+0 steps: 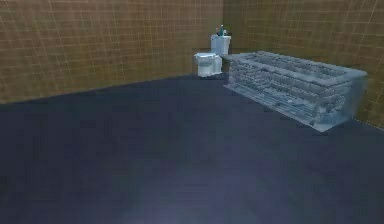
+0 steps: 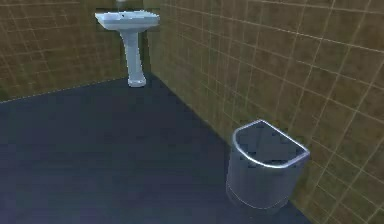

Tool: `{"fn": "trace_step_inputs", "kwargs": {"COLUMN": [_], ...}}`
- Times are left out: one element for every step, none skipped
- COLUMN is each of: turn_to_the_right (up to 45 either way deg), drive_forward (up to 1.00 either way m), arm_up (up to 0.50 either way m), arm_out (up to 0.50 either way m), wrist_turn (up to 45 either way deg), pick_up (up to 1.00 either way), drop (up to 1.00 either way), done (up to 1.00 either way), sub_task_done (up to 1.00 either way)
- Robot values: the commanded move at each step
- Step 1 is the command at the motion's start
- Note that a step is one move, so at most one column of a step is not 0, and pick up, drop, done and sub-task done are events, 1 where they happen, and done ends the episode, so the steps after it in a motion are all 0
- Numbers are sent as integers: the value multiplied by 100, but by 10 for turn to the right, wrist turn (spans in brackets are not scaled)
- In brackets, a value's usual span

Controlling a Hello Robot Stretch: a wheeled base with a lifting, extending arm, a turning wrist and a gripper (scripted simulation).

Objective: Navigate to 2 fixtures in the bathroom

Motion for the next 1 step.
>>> {"fn": "trace_step_inputs", "kwargs": {"turn_to_the_right": [450], "drive_forward": [0], "arm_up": [0], "arm_out": [0], "wrist_turn": [0], "pick_up": [0], "drop": [0], "done": [0], "sub_task_done": [0]}}
